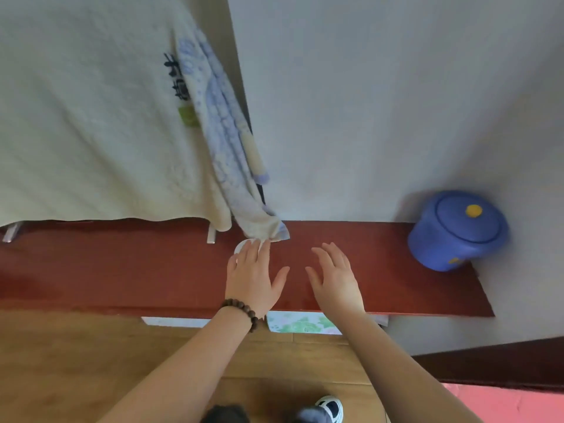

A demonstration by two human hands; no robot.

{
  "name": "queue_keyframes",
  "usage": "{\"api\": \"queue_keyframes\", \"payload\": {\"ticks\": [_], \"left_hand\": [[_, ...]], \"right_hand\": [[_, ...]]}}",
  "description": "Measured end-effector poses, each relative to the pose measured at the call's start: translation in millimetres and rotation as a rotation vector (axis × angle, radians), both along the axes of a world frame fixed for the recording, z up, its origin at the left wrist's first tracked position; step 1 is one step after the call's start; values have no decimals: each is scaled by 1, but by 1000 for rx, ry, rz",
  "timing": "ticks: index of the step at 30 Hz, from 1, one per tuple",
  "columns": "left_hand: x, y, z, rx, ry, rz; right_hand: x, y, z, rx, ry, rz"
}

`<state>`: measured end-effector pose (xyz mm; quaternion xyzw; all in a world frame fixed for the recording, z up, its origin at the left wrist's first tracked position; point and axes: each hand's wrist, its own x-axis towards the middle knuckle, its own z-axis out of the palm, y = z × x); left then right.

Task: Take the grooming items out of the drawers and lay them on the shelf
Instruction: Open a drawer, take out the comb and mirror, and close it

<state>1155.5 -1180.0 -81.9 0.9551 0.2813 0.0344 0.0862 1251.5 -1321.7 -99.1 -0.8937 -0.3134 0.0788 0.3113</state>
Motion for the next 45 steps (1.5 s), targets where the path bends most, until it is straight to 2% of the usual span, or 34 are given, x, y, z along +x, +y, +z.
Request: {"api": "queue_keyframes", "payload": {"ticks": [7,18,21,25,30,32,35,39,45], "left_hand": [[-102,55,-23,-37,36,88],[-257,140,-51,-221,32,72],[-273,157,-68,-378,55,144],[-266,174,-106,-731,18,336],[-232,194,-155,-1092,-130,761],[-221,205,-174,-1329,-274,948],[-213,221,-192,-1643,-491,1148],[-215,232,-197,-1797,-656,1276],[-221,236,-200,-1913,-775,1289]], "right_hand": [[-83,53,-18,-71,17,41],[-221,120,-45,-88,135,-94],[-233,127,-55,-132,213,-123],[-228,138,-87,-133,350,-183],[-198,161,-138,-75,717,-463],[-189,167,-156,70,902,-589],[-184,172,-176,295,1143,-609],[-181,179,-187,681,1405,-878],[-182,187,-204,904,1514,-975]]}}
